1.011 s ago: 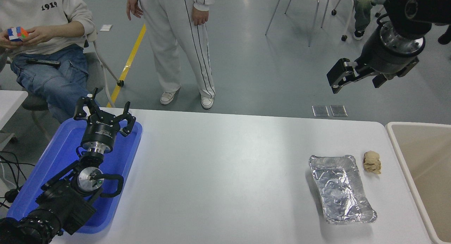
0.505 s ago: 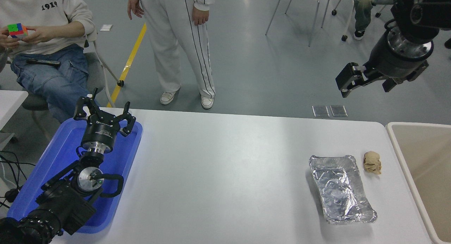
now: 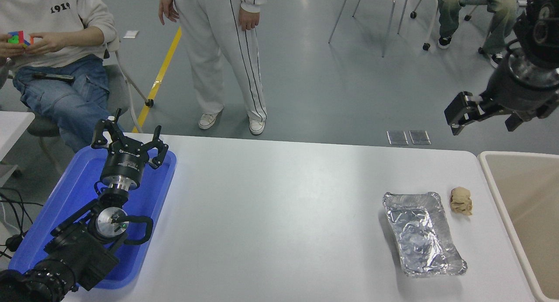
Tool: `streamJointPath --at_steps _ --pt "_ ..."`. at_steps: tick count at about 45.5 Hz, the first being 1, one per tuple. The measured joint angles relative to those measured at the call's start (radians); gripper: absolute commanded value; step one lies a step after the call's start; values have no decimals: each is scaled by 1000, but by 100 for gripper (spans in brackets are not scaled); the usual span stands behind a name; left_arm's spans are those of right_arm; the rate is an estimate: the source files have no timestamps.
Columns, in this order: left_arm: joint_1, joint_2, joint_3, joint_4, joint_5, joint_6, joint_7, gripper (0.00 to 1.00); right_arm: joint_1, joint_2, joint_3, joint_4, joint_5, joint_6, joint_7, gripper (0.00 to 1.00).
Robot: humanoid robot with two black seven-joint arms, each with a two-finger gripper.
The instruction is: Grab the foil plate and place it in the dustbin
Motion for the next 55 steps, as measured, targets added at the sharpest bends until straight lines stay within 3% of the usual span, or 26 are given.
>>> streamJointPath --at_steps 14,24,32,44,55 --pt "0 0 0 0 0 0 -1 100 -206 -25 40 -7 -10 -12 0 100" --pt "0 0 0 0 0 0 -1 100 -390 -30 85 -11 -29 -206 1 98" --pt "0 0 0 0 0 0 -1 100 -512 -31 158 -26 -125 -354 1 94" --pt "0 0 0 0 0 0 -1 100 -665 -24 243 -86 -213 -452 1 93" --pt "0 0 0 0 0 0 0 100 -785 -21 304 -172 -240 -490 1 85"
